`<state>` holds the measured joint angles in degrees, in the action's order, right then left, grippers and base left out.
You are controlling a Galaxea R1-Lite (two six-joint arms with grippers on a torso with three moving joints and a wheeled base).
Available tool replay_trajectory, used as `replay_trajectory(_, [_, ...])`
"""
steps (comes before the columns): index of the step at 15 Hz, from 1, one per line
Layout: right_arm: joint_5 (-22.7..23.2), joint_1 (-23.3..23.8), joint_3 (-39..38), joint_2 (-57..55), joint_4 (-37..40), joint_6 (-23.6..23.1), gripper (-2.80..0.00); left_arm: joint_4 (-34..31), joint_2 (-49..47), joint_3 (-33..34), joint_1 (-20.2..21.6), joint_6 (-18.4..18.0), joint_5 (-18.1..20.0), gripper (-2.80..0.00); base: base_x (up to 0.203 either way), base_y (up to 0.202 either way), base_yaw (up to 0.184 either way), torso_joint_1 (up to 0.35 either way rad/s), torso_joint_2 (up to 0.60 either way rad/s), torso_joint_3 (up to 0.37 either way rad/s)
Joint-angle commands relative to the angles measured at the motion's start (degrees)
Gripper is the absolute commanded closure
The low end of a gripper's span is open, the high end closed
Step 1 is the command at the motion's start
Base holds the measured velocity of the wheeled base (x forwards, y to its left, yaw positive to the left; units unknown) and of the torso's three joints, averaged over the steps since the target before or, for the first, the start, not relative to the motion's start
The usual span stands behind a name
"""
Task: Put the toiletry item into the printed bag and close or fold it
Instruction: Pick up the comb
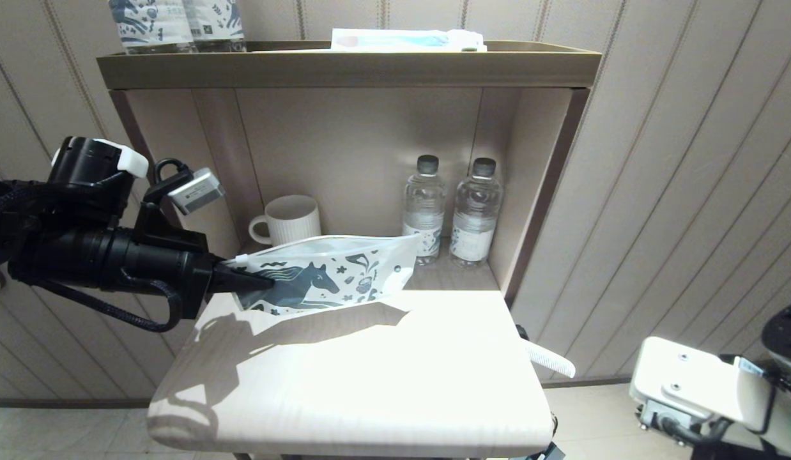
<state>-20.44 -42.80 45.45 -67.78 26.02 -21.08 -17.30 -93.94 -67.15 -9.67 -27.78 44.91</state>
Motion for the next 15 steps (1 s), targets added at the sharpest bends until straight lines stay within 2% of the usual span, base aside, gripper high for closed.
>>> replay_trajectory(1, [-0.28,-0.58,-0.03,-2.60,0.10,-0.12,0.00,0.07,-0.19,0.00,0.00,-0.17,0.26,0.00,0.000,0.000,0.000,0.000,0.00,0.000])
replay_trajectory(5, [-2.07,-1.18,1.13,-4.43,-2.72,-0.28,0.00,0.34,-0.19,0.19,0.00,-0.25,0.17,0.00,0.000,0.000,0.000,0.000,0.00,0.000])
replay_trajectory(6, [-2.14,-1.29,1.02,-4.64,-2.73,-0.44,-2.80,0.34,-0.19,0.26,0.00,-0.25,0.17,0.00,0.000,0.000,0.000,0.000,0.00,0.000])
replay_trajectory(15, [-3.19,-2.02,0.80,-9.81,-2.79,-0.72,-2.80,0.55,-0.28,0.52,0.00,-0.25,0.26,0.00,0.000,0.000,0.000,0.000,0.00,0.000])
